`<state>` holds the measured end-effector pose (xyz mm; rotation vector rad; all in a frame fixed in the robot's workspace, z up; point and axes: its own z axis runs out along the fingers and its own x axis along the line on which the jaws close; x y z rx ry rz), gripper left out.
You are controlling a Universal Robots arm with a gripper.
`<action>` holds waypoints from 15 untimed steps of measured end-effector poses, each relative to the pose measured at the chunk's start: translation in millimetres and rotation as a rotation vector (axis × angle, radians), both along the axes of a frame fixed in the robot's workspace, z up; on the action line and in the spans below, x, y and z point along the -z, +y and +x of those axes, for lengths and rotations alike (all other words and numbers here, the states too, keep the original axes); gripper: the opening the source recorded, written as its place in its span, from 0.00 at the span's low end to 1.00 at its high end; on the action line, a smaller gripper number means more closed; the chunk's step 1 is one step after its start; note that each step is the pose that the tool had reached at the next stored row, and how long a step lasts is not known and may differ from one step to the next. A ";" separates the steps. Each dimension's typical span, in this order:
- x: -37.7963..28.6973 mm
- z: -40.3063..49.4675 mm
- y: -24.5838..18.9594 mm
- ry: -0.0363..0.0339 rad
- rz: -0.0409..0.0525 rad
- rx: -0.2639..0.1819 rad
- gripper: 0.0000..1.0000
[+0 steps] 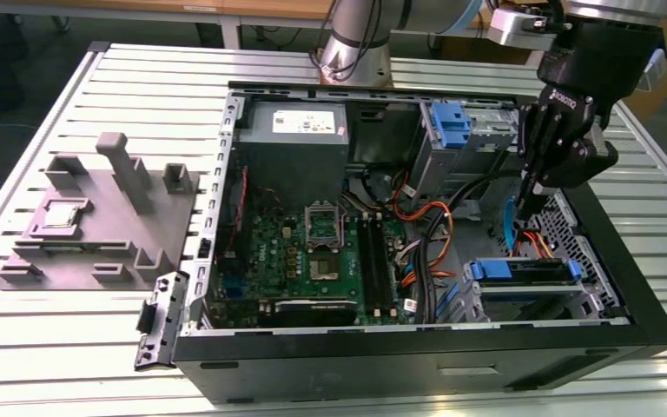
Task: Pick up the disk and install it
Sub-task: 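Insert the second disk wire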
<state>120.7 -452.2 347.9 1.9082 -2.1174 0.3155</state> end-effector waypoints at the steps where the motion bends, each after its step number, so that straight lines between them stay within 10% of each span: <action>1: 0.0 0.0 0.0 0.0000 0.0000 0.000 0.16; 15: 0.2 -1.1 -9.2 -0.0025 0.0001 -0.002 0.16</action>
